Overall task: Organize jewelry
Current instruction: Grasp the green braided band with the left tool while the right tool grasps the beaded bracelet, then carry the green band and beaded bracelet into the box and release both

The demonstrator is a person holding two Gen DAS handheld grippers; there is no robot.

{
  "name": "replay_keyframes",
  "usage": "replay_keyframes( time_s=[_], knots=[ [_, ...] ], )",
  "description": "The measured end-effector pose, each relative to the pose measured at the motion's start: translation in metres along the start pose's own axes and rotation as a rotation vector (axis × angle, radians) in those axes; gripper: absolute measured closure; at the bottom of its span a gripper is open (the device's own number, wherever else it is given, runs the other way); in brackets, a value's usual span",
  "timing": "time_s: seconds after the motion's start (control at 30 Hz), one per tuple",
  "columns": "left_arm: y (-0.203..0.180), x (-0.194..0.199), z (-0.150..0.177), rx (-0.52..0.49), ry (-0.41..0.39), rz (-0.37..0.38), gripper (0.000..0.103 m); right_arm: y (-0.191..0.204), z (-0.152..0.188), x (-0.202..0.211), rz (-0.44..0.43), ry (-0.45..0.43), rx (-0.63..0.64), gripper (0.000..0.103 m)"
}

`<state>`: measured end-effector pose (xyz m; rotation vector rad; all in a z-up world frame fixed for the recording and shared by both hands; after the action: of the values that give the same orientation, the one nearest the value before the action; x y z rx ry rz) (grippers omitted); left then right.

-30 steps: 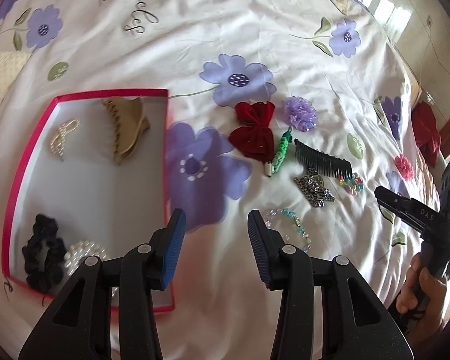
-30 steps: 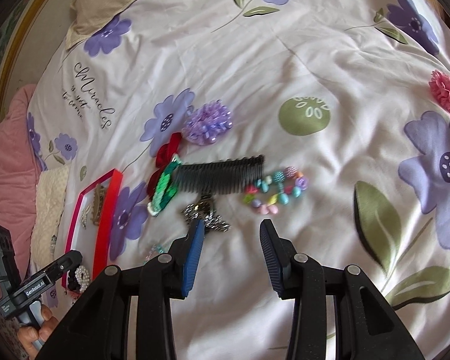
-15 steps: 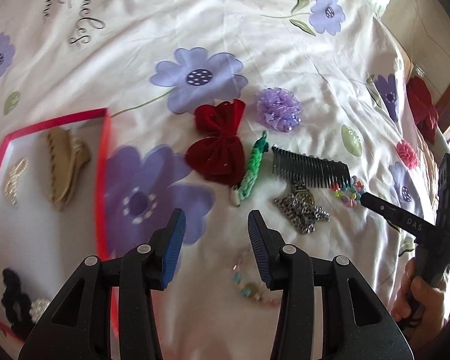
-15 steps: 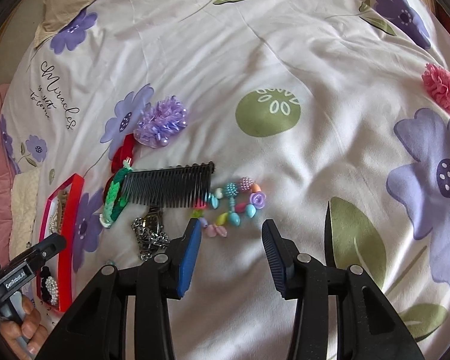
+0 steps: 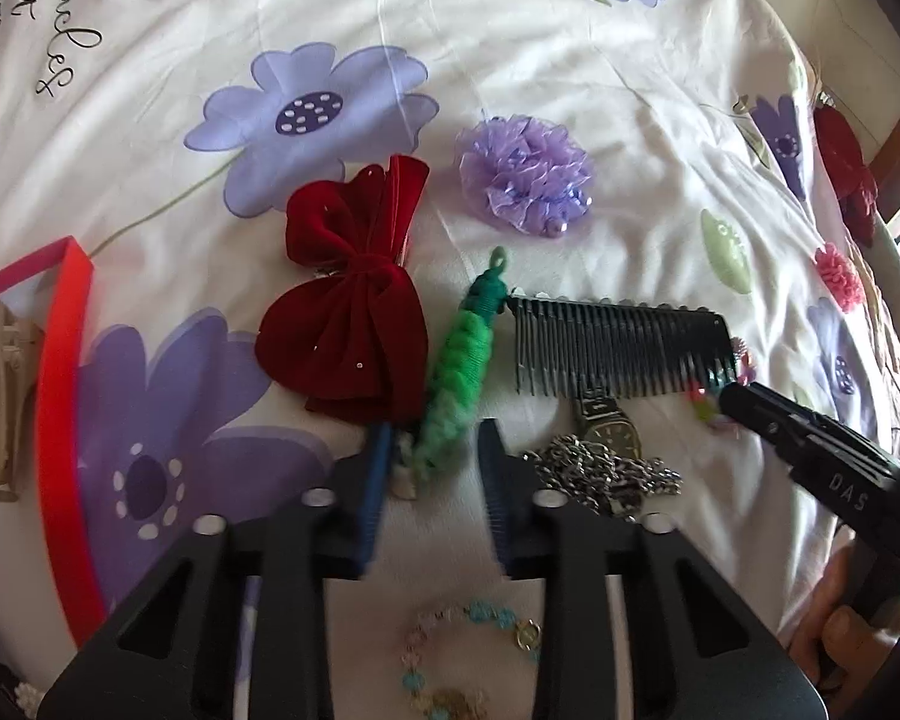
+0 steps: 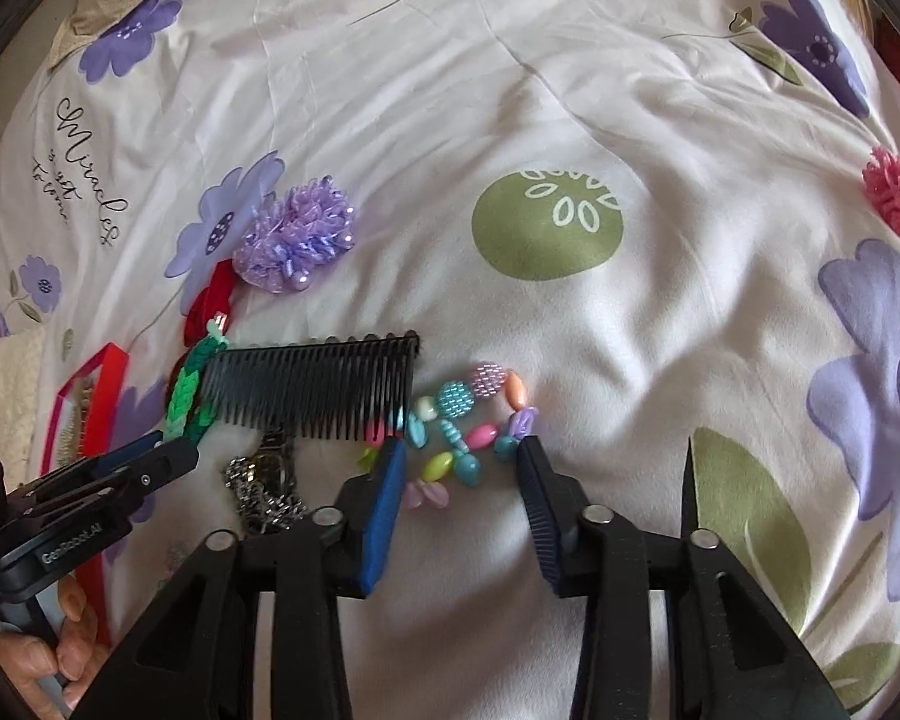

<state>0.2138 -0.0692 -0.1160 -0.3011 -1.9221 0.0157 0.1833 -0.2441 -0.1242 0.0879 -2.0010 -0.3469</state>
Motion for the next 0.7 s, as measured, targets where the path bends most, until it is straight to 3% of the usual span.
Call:
replay_keyframes(
  time_s=[0.03, 0.13, 0.47, 0.7],
  knots=[
    [0.001, 0.0, -0.001, 0.003, -0.003, 0.004, 0.084, -0.002, -0.001, 0.0, 0.007, -0.004, -0.008, 0.088],
    [0.003, 0.008, 0.001, 0.008, -0.016, 0.015, 0.087, -0.007, -0.001, 0.002, -0.01, -0.007, -0.029, 0.096],
    [0.015, 0.056, 0.03, 0.051, -0.08, 0.064, 0.087, 0.004, 0.008, 0.04, -0.074, -0.06, -0.008, 0.096],
    [0.033, 0.089, 0.059, 0.114, -0.118, 0.089, 0.087, 0.035, 0.018, 0.071, -0.159, -0.085, 0.042, 0.096]
  ],
)
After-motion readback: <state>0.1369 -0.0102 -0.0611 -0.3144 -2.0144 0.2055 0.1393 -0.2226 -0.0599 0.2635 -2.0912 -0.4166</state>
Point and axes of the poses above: each gripper's, at about its wrist camera, not at the fingertips, and x roughly against the way its jaws point, y to its left, z to its underside, the point moved 8 cm from there along -x, roughly the way its jaws point, and after that the axes turned 6 degrees about y, right-handed, at the moved point
